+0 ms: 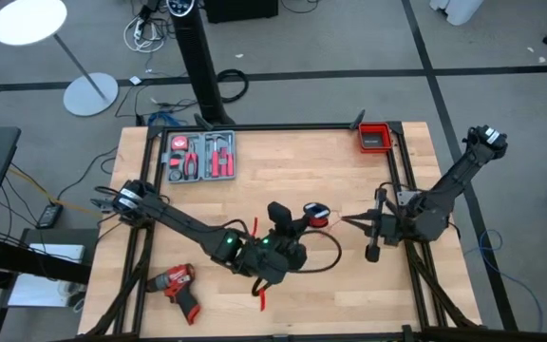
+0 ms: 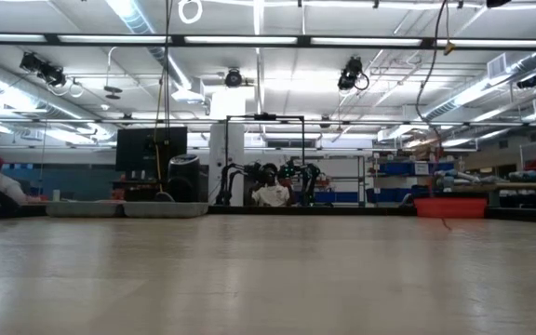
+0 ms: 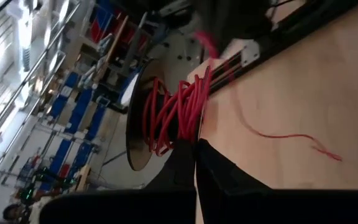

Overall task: Coil cords
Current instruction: Coil the red wire on the black spool

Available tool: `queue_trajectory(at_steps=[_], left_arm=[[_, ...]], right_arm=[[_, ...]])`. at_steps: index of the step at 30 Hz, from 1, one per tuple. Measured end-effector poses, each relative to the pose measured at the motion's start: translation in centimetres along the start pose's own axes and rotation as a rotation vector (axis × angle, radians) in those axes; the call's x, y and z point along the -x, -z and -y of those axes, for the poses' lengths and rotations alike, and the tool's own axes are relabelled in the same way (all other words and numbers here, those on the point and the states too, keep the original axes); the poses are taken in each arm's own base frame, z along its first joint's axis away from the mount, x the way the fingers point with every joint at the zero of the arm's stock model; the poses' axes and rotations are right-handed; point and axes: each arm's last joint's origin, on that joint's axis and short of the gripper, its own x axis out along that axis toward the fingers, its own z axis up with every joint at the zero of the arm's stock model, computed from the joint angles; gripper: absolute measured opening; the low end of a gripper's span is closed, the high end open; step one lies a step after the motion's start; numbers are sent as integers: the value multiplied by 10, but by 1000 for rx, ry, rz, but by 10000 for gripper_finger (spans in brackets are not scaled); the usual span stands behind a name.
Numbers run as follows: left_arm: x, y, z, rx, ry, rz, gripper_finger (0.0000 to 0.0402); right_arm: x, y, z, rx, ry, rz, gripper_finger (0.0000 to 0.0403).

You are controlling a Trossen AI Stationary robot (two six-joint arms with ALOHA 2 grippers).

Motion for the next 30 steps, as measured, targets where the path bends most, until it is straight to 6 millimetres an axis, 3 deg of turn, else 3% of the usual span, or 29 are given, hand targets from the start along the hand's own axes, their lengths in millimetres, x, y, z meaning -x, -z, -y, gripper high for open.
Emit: queue_trajectory(at_steps=[5, 12, 16, 24, 30], left_arm=[[10, -9, 0, -67, 83, 75, 0], [14, -18, 1, -240, 247, 257, 0], [3, -15, -1, -278, 352, 334, 0], [-24, -4, -10, -174, 570, 396, 0], [-40, 6, -17, -59, 712, 379, 0]], right_arm=[[1, 2, 4, 32, -16, -16, 0], [-15, 11, 6, 30, -126, -45, 0], [-26, 12, 9, 30, -182, -34, 0], [-39, 17, 14, 140, -293, -17, 0], [-43, 3, 19, 258, -354, 26, 0]])
